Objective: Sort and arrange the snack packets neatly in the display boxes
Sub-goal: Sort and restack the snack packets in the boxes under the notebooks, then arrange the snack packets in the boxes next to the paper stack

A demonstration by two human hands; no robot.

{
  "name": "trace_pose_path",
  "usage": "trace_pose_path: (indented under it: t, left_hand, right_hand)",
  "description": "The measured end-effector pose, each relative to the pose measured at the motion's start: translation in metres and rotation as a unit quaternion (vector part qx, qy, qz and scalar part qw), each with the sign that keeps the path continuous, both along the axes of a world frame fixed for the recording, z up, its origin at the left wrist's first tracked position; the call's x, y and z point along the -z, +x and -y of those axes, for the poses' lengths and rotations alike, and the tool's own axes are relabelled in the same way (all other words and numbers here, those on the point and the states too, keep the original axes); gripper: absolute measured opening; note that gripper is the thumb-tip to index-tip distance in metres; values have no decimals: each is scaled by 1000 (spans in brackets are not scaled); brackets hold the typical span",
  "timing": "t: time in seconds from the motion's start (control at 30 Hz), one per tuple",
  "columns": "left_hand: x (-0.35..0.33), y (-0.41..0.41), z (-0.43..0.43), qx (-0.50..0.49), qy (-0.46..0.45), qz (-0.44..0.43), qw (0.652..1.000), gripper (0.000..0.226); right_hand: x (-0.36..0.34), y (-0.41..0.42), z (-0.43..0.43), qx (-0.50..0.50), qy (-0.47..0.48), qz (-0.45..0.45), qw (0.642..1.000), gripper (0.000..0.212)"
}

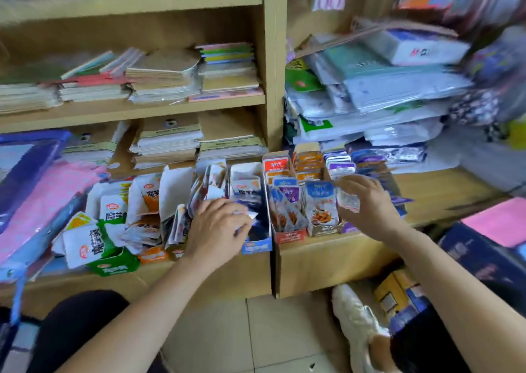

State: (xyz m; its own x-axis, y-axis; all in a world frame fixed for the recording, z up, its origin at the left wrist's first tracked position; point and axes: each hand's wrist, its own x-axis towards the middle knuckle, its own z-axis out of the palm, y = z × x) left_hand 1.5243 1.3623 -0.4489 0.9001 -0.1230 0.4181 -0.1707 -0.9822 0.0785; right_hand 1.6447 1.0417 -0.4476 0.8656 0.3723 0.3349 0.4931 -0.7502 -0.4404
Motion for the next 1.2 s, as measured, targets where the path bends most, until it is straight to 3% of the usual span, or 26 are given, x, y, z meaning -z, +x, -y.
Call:
trace_pose_path:
  t: [0.17,0.33,0.5,0.67,0.8,1.0,1.1,1.2]
  left_hand:
    - [-15,-2,23,-57,-25,-36,997,5]
    - [-36,10,55,-17,-24,-45,999,12]
    - [-49,51,80,3,-58,-102,993,44]
    - [-34,98,105,58,-80,-151,983,72]
    - [-12,124,119,115,-105,-167,974,58]
    - [-3,133,112,111,-216,-149,958,31]
    - [-4,124,105,141,-230,-150,951,18]
    - [-3,112,101,156,-251,-126,947,20]
  right_hand:
    - [-5,3,6,-31,2,-23,999,55]
    - [-6,5,-8,-66,-10,-38,997,63]
    - [-7,26,-16,-46,20,-66,997,75]
    - [-4,22,-15,-84,40,-79,993,54]
    - [-9,13,10,-68,78,-92,990,50]
    - [-13,16,70,138,112,6,984,34]
    - [-9,29,82,147,98,-9,984,38]
    - [-8,44,77,127,86,-46,987,46]
